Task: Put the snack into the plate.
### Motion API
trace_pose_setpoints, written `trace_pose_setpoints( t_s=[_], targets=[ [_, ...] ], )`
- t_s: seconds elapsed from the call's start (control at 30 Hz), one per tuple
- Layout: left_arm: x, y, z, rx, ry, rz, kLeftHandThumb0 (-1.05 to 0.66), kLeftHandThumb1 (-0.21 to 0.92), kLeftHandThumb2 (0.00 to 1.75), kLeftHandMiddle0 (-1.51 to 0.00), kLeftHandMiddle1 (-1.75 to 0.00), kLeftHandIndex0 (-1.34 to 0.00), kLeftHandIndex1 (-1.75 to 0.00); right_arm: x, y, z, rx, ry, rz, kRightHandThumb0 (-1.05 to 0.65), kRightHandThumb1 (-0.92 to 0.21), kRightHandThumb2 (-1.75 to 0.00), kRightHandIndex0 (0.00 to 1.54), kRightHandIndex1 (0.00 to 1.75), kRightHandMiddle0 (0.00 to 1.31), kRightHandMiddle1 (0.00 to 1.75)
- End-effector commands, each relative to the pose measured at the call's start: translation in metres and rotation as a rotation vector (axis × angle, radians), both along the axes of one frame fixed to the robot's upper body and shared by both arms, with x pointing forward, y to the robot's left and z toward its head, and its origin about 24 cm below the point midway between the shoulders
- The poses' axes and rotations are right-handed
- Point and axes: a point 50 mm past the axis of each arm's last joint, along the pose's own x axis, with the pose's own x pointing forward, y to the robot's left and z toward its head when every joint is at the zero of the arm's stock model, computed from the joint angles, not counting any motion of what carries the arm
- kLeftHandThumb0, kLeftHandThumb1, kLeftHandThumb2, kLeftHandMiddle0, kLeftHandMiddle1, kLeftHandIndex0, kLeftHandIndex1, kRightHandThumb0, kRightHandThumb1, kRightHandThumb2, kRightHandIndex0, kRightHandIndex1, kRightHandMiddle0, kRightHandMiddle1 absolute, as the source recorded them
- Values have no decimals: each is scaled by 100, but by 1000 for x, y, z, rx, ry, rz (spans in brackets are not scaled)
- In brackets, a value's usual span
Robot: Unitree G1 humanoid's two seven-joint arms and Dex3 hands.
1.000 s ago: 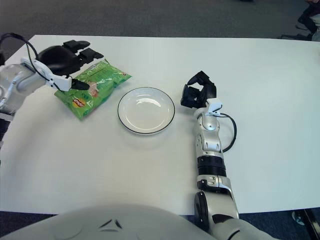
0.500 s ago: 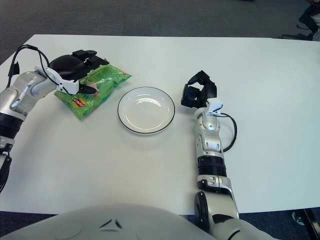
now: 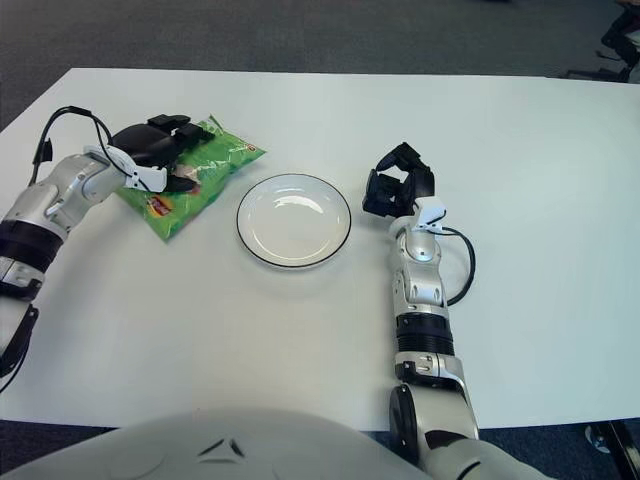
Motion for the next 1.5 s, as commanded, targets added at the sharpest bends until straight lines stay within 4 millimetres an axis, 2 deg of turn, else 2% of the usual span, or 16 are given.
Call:
trace_pose_setpoints(
  t_s=[0.0, 0.4, 0.67, 0.77, 0.9, 1.03, 1.2, 1.33, 1.47],
  targets=[
    [-1, -3, -12, 3, 53, 10, -105, 92, 90, -7, -18, 0, -62, -22, -3, -42, 31, 153, -31, -50, -26, -138, 129, 175, 66, 175],
    [-9, -9, -26, -11, 99, -6, -105, 92, 97, -5, -17, 0, -61, -23, -4, -41, 32, 149, -31, -50, -26, -139, 129, 175, 66, 175],
    [-20, -18, -34, -34, 150, -40, -105, 92, 97, -4, -16, 0, -52, -23, -4, -40, 31, 149, -29, -50, -26, -139, 129, 175, 66, 175],
    [-23, -20, -39, -44, 167, -44, -105, 92, 97, -3, -15, 0, -48, -23, -4, -40, 28, 151, -29, -50, -26, -139, 129, 175, 66, 175],
    [-28, -27, -56, -55, 208, -42, -105, 92, 97, -2, -14, 0, -44, -23, -4, -40, 25, 149, -28, -50, -26, -139, 129, 175, 66, 175],
    [-30, -30, -58, -56, 232, -43, -105, 92, 97, -5, -15, 0, -43, -23, -4, -39, 23, 149, -27, -50, -26, -139, 129, 175, 66, 175],
    [-35, -34, -70, -41, 260, -34, -105, 92, 92, -8, -25, 0, -46, -23, -4, -39, 24, 150, -27, -50, -26, -138, 129, 175, 66, 175],
    [-40, -31, -84, -21, 285, -11, -103, 92, 90, -2, -43, 0, -52, -24, -4, -39, 23, 150, -27, -50, -26, -138, 129, 175, 66, 175],
    [-42, -31, -90, -10, 300, 19, -101, 92, 90, 0, -49, 0, -54, -24, -4, -38, 25, 149, -24, -50, -26, -138, 129, 175, 66, 175]
  ],
)
